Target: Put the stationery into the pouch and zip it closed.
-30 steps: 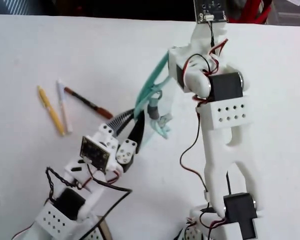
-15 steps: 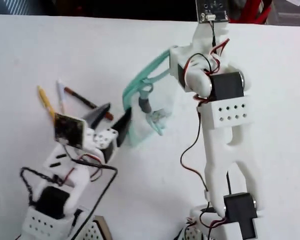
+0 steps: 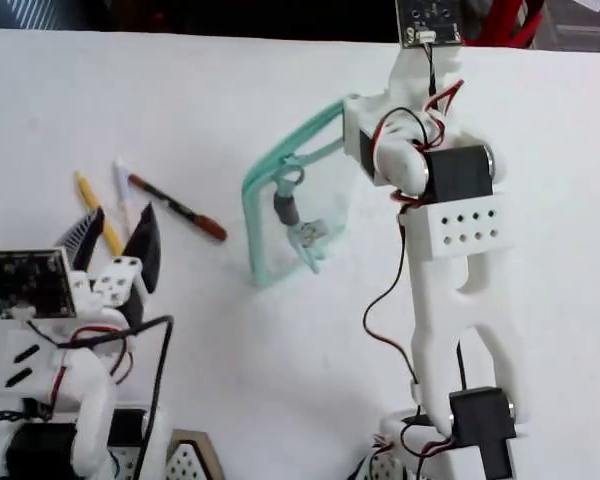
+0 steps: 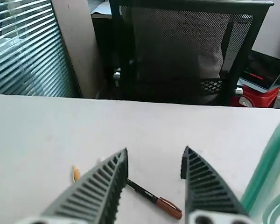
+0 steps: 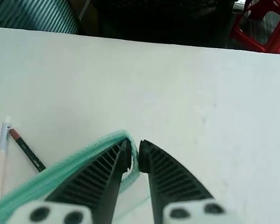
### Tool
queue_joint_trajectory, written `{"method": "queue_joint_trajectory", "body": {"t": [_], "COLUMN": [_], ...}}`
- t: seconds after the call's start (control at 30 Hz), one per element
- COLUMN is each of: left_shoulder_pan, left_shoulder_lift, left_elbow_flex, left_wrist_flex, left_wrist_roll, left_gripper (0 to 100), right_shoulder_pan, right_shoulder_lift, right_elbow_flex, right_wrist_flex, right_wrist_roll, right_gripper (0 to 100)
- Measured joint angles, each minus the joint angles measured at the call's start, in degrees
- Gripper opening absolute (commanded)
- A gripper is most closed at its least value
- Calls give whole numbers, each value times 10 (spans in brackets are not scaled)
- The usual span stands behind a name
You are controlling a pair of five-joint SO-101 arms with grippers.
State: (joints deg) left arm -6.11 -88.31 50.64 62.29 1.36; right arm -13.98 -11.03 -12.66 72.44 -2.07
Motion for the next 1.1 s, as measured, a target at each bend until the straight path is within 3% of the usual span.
{"method": "queue_joint_trajectory", "body": {"t": [0.17, 0.37, 0.53, 0.77, 1.1], "left_shoulder_pan": [18, 18, 18, -14, -23], "left_shoulder_lift": [154, 433, 631, 884, 1110], "left_elbow_flex": [-81, -206, -251, -316, -467], "left_wrist_flex": [54, 79, 33, -40, -43], "left_wrist_roll": [2, 69, 127, 321, 394], "left_gripper": [98, 140, 212, 211, 210], "right_shoulder_pan": [0, 0, -1, -1, -2], "right_shoulder_lift": [0, 0, 2, 2, 2], "right_elbow_flex": [0, 1, 1, 1, 2], "right_wrist_flex": [1, 1, -11, -13, -13], "right_wrist_roll": [0, 0, 0, 0, 0], "right_gripper": [19, 19, 19, 19, 19]}}
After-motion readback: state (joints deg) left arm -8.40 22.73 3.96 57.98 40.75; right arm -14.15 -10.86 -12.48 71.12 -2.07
